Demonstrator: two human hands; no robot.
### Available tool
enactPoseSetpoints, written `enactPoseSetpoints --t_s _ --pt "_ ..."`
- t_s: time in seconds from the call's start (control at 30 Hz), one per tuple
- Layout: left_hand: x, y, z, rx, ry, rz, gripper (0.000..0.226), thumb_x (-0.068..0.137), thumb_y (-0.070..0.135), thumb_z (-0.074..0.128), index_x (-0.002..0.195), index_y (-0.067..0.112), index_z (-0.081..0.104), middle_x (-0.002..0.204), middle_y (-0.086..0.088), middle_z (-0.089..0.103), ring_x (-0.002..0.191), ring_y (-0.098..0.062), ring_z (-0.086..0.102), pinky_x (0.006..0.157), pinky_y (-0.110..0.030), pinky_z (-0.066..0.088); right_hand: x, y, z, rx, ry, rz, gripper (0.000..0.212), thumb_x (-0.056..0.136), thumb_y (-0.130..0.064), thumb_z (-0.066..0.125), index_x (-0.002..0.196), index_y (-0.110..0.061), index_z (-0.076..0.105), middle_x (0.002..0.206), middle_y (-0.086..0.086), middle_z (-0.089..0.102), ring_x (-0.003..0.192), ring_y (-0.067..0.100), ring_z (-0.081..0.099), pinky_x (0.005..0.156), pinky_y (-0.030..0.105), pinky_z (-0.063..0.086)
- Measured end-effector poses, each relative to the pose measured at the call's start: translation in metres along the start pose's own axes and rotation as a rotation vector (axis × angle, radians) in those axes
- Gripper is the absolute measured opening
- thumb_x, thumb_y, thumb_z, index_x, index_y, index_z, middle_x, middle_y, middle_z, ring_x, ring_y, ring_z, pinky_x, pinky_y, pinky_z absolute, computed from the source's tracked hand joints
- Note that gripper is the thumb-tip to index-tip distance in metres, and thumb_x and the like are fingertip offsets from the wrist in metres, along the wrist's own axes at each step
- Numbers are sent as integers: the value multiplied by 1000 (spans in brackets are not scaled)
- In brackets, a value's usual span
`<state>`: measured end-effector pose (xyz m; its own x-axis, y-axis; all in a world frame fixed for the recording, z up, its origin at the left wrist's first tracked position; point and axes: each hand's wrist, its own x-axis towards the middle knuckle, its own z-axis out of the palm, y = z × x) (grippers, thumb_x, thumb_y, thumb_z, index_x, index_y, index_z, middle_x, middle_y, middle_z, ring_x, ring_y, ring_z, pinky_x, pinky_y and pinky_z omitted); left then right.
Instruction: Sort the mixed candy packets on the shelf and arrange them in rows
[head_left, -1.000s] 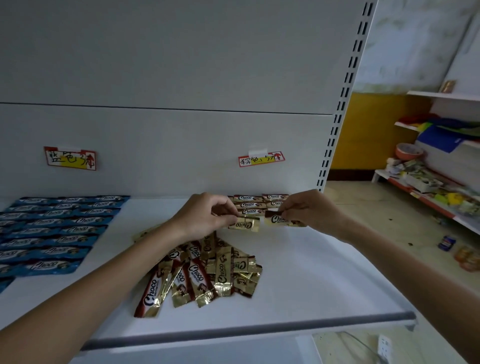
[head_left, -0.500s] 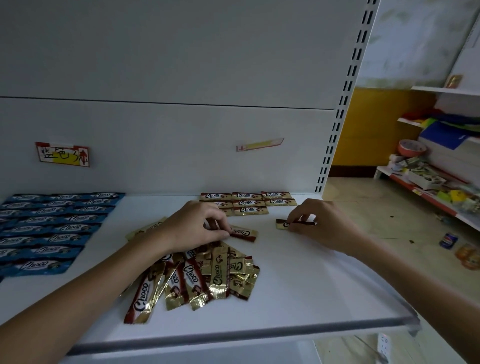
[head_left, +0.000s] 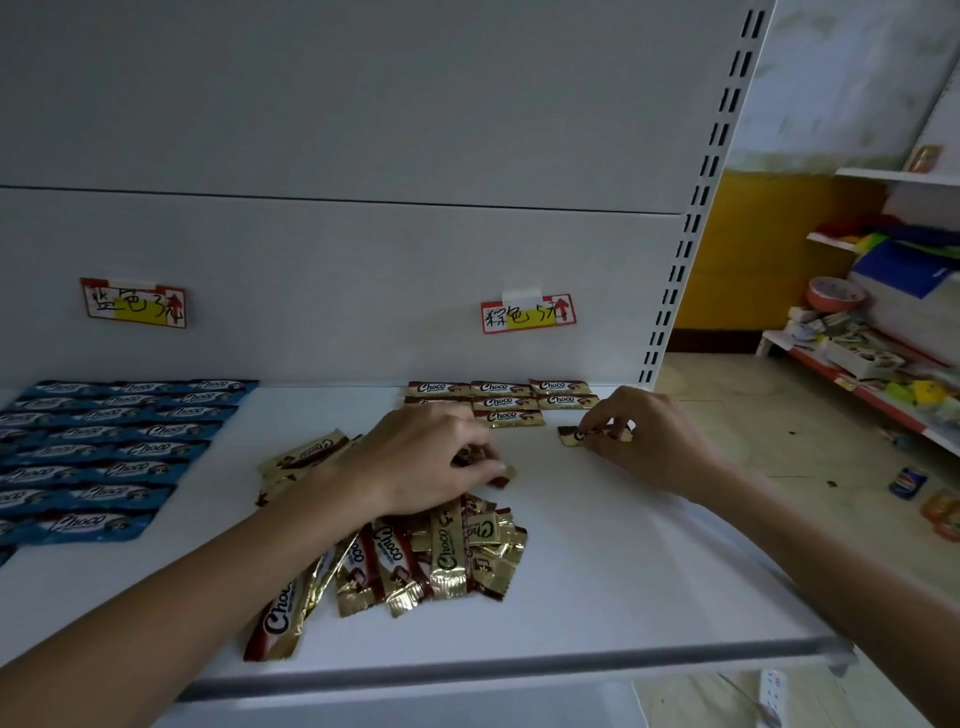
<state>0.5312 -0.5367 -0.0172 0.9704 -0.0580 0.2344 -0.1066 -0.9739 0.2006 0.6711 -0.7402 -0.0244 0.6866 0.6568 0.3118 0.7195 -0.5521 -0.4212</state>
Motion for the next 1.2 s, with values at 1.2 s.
enactPoseSetpoints --t_s 1.2 --pt "-13 -51 -11 -222 160 -106 10 84 21 66 92 26 70 95 10 61 90 0 55 79 -20 42 27 -1 17 -139 73 -13 12 85 -20 64 94 -21 71 100 3 63 88 22 60 75 37 51"
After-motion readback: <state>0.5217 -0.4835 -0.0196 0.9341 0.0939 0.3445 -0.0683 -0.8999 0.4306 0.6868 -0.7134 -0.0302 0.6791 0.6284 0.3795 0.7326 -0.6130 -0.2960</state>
